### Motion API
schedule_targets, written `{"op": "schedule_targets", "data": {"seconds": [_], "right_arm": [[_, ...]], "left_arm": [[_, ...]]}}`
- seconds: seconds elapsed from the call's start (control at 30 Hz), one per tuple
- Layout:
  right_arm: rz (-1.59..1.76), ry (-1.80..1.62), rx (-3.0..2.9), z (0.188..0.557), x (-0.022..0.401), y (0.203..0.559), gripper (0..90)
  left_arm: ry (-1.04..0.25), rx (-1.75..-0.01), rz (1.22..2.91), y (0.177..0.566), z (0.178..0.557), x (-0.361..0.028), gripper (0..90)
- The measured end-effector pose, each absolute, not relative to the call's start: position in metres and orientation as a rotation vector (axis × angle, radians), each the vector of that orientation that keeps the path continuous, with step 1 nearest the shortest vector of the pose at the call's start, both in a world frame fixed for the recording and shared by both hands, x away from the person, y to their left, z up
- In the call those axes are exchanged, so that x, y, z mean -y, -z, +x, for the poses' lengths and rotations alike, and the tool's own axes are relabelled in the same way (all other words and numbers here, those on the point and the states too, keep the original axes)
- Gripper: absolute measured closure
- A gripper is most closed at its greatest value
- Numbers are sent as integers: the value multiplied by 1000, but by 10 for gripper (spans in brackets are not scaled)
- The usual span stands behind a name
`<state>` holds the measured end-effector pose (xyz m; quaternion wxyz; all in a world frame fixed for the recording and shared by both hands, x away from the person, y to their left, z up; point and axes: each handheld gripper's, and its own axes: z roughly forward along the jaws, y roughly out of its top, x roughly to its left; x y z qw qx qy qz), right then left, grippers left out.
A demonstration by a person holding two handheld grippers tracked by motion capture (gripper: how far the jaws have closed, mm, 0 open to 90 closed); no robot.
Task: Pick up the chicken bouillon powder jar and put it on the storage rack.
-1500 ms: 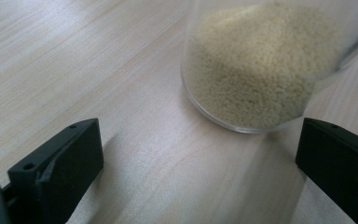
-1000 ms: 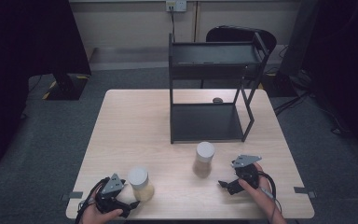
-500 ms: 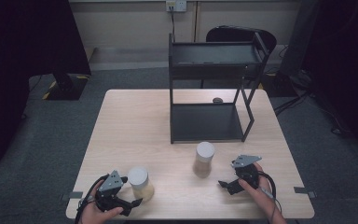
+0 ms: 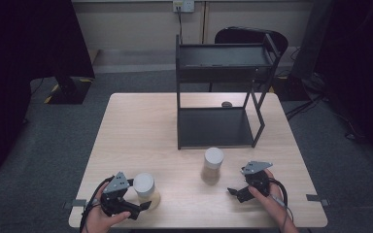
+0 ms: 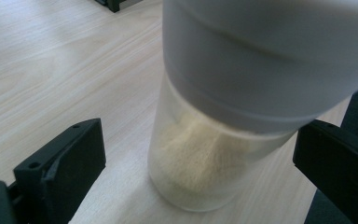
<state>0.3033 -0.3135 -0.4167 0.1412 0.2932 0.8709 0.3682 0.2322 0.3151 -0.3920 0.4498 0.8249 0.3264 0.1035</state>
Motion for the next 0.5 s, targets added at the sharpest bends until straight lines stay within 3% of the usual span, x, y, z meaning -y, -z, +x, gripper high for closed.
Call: {"op": "schedule_targets", "data": {"seconds": [0.33, 0.5], "right_arm": [[846, -1063, -2514, 303, 314, 417, 0], [847, -1063, -2514, 303, 314, 417, 0]], "left_arm": [[-229, -829, 1991, 391, 239, -314, 27], [-213, -824, 1983, 391, 243, -311, 83]]}}
